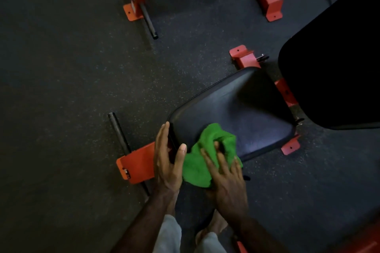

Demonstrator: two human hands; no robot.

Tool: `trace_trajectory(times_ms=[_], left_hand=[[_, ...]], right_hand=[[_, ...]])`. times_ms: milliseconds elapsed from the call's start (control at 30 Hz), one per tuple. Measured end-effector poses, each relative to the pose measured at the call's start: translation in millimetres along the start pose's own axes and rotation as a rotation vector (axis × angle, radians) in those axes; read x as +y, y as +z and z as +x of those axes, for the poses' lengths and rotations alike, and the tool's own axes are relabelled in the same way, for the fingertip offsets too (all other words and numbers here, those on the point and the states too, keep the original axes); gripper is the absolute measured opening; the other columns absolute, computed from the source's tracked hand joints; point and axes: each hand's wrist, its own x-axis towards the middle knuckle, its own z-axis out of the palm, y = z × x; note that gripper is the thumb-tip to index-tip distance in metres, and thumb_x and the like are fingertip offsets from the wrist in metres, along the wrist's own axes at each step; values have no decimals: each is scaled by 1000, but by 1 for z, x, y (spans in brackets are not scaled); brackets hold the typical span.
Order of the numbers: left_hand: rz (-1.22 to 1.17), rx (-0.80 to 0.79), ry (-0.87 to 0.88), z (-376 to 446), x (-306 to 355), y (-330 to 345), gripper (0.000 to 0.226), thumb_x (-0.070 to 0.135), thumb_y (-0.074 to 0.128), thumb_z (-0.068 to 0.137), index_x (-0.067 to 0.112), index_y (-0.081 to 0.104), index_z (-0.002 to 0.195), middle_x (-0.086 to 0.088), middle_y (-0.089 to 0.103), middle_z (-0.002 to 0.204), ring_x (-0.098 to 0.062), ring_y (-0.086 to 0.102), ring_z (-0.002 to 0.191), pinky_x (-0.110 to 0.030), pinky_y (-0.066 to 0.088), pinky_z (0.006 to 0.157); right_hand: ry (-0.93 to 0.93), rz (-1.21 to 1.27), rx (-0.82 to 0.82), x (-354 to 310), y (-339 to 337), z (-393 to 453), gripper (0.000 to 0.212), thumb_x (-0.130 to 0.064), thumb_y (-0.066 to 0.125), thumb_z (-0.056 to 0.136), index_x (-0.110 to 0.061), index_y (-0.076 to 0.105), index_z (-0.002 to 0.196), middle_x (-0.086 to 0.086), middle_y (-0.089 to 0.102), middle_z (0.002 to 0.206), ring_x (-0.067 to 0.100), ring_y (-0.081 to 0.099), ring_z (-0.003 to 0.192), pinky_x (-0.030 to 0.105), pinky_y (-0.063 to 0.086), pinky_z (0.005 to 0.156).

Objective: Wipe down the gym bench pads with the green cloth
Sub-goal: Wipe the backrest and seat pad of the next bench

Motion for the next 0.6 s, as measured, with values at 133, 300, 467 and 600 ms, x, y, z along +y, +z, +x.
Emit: trace_trajectory(times_ms=[133,300,467,600], left_hand=[[-3,15,-50,-6,-4,0,77,72,47,96,33,33,160,14,33,165,-9,31,152,-57,37,118],[53,63,-40,-12,-3,6,79,71,42,97,26,31,161,8,33,166,-6,31,152,-49,33,122],[97,38,31,-11,-2,-1,79,68,45,98,20,36,159,4,38,163,-14,37,149,-47,38,118],[208,25,49,-4,-2,1,74,55,51,97,18,36,159,2,35,164,-14,32,152,-46,35,121]], right_hand=[[327,142,1,-50,4,-7,103,-59,67,82,-26,18,166,13,5,174,38,17,157,61,34,118],[66,165,-38,-64,1,7,78,-52,48,89,-29,31,162,3,7,173,19,6,160,55,18,125],[104,133,11,-5,-12,0,101,-60,65,77,-33,23,165,6,13,174,28,23,157,57,28,123],[615,382,125,-25,-17,4,103,-52,62,76,-35,14,166,7,4,174,43,26,152,60,37,116]])
